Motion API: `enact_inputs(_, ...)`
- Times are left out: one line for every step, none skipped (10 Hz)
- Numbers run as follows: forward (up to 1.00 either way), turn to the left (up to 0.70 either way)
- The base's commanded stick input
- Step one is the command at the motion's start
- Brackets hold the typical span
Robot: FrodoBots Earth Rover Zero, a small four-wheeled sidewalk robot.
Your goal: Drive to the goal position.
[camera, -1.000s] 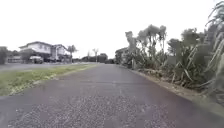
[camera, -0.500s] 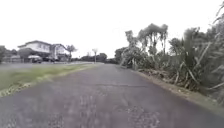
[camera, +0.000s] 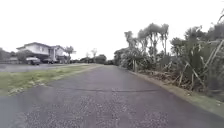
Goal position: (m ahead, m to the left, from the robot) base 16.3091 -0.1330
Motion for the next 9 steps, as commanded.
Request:
enact_inputs(0.70,0.00)
enact_inputs(0.70,0.00)
enact_inputs(0.70,0.00)
enact_inputs(0.70,0.00)
enact_inputs(0.70,0.00)
enact_inputs(0.70,0.00)
enact_inputs(0.70,0.00)
enact_inputs(0.70,0.00)
enact_inputs(0.70,0.00)
